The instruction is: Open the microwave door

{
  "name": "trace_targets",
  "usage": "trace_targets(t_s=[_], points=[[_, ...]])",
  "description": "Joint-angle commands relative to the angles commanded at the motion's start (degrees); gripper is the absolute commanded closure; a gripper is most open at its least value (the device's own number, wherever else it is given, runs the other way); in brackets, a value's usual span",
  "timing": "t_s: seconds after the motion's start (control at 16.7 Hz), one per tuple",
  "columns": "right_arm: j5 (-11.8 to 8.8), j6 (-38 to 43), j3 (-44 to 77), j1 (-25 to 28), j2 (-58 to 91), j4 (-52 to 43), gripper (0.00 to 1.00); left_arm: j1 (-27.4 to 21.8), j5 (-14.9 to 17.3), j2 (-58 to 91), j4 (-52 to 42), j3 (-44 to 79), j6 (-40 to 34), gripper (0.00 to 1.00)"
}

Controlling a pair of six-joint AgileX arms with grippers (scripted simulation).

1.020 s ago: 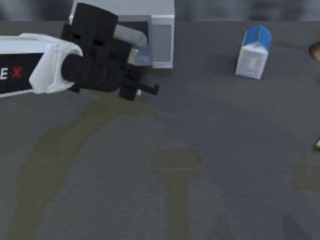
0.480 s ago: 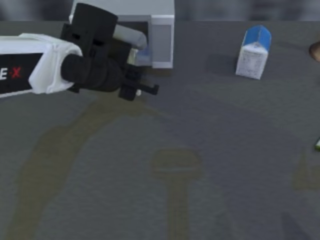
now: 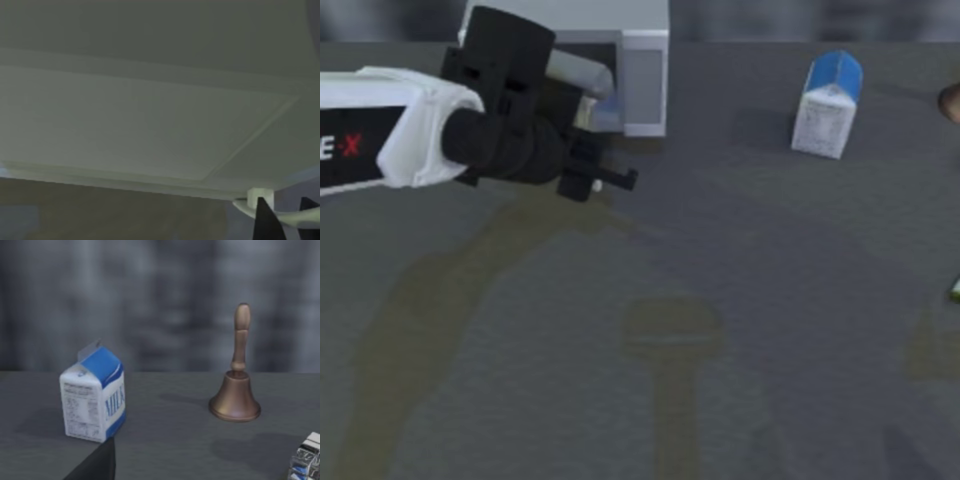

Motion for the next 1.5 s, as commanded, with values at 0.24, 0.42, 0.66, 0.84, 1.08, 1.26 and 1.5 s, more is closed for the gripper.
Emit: trace_targets(t_s=[0.24, 0.42, 0.66, 0.84, 1.08, 1.26, 1.5], points=[[0.0, 0.0, 0.0, 0.0, 0.0, 0.0, 0.0, -0.4, 0.6, 0.0, -0.1, 0.0, -0.2, 1.0], [0.0, 0.0, 0.0, 0.0, 0.0, 0.0, 0.0, 0.4, 1.6, -0.6, 0.0, -0.8, 1.4, 1.0], [0.0, 0.0, 0.0, 0.0, 0.0, 0.0, 0.0, 1.4, 3.1, -1.4, 0.0, -1.8, 3.6, 1.0], [0.0, 0.0, 0.0, 0.0, 0.0, 0.0, 0.0, 1.5, 3.1, -1.4, 0.0, -1.8, 3.6, 1.0], [0.0, 0.0, 0.0, 0.0, 0.0, 0.0, 0.0, 1.5, 3.1, -1.4, 0.0, -1.8, 3.6, 1.0], [0.0, 0.0, 0.0, 0.0, 0.0, 0.0, 0.0, 1.5, 3.1, -1.4, 0.0, -1.8, 3.6, 1.0], [0.0, 0.0, 0.0, 0.0, 0.0, 0.0, 0.0, 1.5, 3.1, -1.4, 0.0, -1.8, 3.6, 1.0]])
